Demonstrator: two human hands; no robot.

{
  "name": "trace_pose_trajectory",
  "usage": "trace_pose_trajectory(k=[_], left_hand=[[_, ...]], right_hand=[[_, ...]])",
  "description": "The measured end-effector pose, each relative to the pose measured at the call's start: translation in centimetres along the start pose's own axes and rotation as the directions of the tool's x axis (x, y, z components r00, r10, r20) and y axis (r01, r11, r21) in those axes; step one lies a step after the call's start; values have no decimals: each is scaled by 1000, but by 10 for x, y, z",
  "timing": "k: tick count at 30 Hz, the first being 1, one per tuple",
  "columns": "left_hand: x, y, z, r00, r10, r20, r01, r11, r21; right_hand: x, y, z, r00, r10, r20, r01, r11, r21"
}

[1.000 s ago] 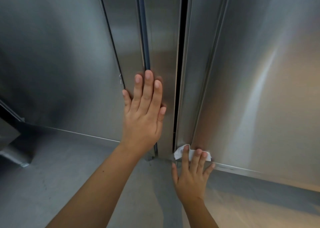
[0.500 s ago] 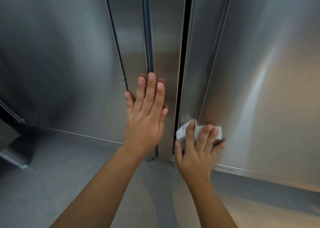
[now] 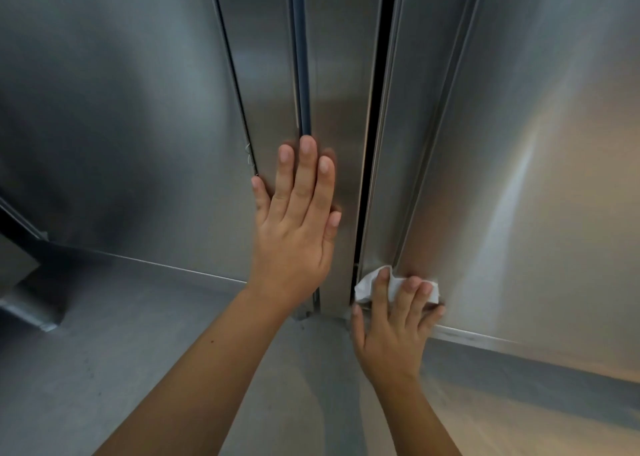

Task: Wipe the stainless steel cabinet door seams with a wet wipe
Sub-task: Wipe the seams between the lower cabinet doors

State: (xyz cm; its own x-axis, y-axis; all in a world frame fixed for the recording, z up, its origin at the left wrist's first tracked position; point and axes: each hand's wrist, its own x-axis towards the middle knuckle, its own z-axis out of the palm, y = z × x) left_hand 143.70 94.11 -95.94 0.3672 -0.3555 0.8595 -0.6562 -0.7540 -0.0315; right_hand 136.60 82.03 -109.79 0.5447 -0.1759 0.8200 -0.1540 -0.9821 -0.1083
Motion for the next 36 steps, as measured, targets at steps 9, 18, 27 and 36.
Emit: trace_pose_trajectory(k=[9,18,27,36], left_hand=[[1,-1,1,1000,1,9,-1,1000,-3],[1,0,1,1000,-6,-8,6,1000,-2],[1,2,0,999,-20,-30,20,1000,-1],[9,4,-14,999,-17,-32,19,996,87]], right_hand=[[-37,0,11,992,63,106,-71,995,75],[-28,-2,8,991,77,110,-87,992,91],[44,-18,-18,994,106,-31,-105,994,30],[83,-12,-51,999,48,-12,-48,998,-51]])
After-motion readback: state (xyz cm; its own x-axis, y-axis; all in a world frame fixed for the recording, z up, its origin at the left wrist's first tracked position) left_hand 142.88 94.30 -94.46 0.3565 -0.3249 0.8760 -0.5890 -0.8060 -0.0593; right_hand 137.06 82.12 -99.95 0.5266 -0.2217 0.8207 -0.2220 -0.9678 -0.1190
